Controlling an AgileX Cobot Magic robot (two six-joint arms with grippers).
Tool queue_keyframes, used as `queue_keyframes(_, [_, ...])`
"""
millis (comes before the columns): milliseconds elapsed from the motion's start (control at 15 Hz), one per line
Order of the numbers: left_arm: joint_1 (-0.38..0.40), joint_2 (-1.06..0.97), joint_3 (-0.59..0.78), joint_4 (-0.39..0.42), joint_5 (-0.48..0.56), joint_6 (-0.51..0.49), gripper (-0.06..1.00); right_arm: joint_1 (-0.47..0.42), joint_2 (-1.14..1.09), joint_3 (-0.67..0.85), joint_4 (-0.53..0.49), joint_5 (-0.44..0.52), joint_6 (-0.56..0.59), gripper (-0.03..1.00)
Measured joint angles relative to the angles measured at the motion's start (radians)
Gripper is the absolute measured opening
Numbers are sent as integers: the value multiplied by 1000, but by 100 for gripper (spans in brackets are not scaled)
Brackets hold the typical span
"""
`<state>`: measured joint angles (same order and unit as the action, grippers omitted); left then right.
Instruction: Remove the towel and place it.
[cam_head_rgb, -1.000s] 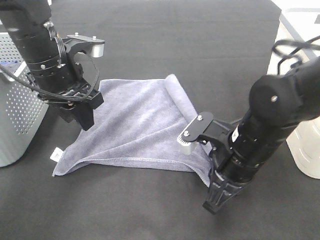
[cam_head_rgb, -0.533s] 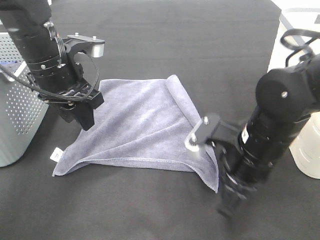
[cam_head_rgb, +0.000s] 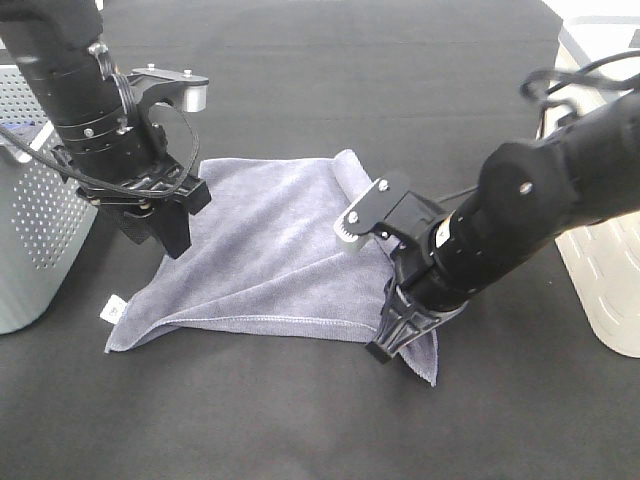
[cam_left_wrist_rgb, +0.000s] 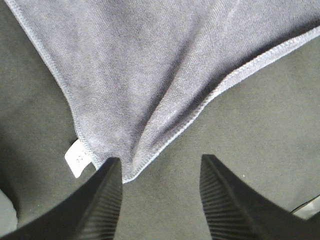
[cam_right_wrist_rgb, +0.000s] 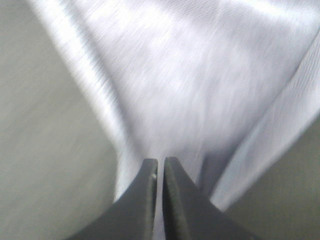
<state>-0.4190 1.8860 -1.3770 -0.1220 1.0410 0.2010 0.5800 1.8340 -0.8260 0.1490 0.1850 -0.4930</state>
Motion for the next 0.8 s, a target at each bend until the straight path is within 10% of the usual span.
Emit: queue_keyframes(800, [0,0,0,0,0,-3,46,0,33,-11,8,247,-34,6])
